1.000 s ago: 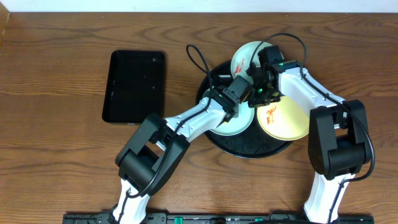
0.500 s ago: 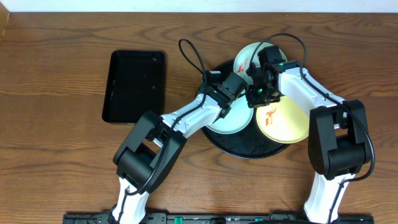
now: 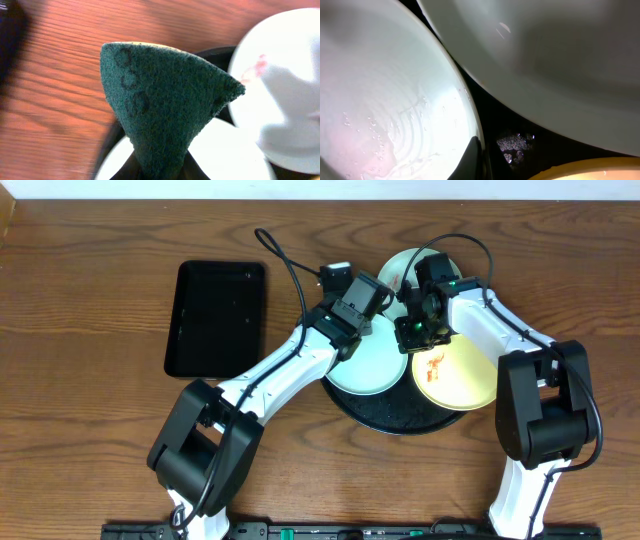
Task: Clean dirty plates on tray and stack at the side
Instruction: 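Scrub the lower green plate with the sponge in the left gripper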
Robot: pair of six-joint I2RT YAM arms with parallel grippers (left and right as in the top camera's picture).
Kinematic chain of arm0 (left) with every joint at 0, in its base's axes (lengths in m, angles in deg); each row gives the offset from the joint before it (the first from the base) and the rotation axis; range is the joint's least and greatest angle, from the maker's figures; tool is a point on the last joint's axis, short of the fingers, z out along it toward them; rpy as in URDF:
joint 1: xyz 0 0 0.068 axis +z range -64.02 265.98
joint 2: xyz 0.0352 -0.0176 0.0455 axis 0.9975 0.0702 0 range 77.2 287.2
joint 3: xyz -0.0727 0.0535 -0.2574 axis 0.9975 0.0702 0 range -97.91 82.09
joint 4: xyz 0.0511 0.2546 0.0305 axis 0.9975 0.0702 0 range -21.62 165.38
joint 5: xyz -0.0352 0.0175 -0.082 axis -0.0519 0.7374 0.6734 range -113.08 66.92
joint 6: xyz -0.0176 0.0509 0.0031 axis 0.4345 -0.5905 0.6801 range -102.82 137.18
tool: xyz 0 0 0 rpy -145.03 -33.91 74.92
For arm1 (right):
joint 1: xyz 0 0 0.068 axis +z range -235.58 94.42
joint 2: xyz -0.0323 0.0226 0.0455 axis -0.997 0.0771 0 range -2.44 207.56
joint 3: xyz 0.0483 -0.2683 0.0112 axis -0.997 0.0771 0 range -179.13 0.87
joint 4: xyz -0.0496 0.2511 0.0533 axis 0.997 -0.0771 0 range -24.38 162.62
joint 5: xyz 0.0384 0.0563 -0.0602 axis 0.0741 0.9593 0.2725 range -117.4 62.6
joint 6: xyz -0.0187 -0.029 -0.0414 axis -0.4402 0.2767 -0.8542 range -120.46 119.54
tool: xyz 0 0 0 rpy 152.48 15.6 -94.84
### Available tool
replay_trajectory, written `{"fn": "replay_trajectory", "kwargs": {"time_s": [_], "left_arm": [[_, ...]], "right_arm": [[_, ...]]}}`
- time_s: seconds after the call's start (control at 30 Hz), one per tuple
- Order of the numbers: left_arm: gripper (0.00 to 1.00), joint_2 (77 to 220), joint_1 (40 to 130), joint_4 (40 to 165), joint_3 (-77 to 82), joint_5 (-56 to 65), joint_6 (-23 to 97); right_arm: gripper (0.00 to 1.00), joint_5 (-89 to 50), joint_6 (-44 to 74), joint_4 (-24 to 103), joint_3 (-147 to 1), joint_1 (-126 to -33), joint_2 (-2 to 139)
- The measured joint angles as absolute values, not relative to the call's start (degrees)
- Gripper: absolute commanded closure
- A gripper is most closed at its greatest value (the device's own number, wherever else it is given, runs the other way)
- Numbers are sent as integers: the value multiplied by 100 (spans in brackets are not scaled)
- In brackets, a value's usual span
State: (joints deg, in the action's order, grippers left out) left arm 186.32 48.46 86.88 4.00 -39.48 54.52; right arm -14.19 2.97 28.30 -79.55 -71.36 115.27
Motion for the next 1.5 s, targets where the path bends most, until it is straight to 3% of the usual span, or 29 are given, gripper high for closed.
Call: {"fn": "replay_trajectory", "kwargs": {"time_s": [0.77,0.83,1.23,1.5], "left_arm": [[88,19684,4999,8144,370,-2987,5909],[92,19684,5008,8157,368,-3048,5699],[92,19579,5064,8419,357,-4547,4580],[92,18860,5213,8504,359,-4490,4545]], "right_arm": [[99,-1432,297,2758,-7955,-7136,11527],[99,-1432,294,2750,-7955,-7136,11527],[99,-1395,279,2723,-7958,-7125,11527],[99,-1399,275,2697,-7958,-7125,11527]]}}
